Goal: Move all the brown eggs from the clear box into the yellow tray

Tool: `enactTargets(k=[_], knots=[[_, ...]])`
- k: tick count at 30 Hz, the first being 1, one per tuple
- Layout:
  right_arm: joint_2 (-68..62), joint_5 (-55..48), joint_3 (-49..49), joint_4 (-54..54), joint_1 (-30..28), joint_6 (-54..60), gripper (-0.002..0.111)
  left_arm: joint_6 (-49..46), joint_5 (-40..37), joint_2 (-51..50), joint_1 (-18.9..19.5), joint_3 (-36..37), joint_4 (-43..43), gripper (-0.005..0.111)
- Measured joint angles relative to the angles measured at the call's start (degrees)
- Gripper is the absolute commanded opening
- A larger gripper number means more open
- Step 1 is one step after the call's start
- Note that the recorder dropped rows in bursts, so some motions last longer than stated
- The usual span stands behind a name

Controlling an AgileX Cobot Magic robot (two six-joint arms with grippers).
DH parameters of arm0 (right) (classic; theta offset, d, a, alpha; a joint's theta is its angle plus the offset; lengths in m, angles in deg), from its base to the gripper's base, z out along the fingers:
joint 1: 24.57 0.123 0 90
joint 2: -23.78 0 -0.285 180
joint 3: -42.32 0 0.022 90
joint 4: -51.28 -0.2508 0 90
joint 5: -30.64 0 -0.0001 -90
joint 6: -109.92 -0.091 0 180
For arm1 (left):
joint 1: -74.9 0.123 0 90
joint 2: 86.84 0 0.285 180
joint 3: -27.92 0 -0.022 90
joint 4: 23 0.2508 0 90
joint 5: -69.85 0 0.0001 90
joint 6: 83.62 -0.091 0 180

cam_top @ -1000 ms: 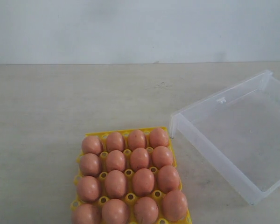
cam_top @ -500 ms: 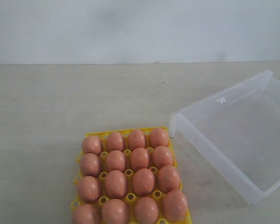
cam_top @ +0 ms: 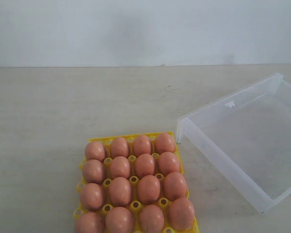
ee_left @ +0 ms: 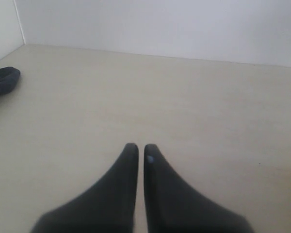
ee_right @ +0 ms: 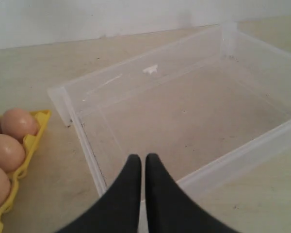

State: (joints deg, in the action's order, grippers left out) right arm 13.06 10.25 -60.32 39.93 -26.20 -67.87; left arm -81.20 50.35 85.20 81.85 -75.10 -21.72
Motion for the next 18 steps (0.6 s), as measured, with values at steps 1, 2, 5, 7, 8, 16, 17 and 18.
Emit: enactTargets(k=[1,2,5,7,8,16,17,18], knots=[[0.1,-0.3,0.0,0.0,0.0,0.0,0.0,0.0,0.0,0.0,0.0,0.0,0.0,0.004],[0.2,-0.3,0.0,0.0,0.0,0.0,0.0,0.0,0.0,0.0,0.0,0.0,0.0,0.004],[0.4,1.3,0.0,0.1,0.0,2.4,0.0,0.0,0.0,0.0,0.0,0.0,0.0,0.004],[1.5,2.9,0.0,1.3,-0.3,4.5,0.0,0.0,0.0,0.0,0.0,0.0,0.0,0.004],[2.1,3.1,0.0,1.8,-1.0,5.1,0.0,0.0,0.0,0.0,0.0,0.0,0.0,0.004],[2.6,-4.1,0.0,2.4,-3.0,-3.9,0.0,0.0,0.0,0.0,0.0,0.0,0.0,0.004],[2.6,-4.5,0.0,2.4,-3.0,-5.0,0.0,0.0,0.0,0.0,0.0,0.0,0.0,0.004],[2.6,-4.7,0.0,2.5,-3.0,-5.8,0.0,0.0,0.0,0.0,0.0,0.0,0.0,0.004]])
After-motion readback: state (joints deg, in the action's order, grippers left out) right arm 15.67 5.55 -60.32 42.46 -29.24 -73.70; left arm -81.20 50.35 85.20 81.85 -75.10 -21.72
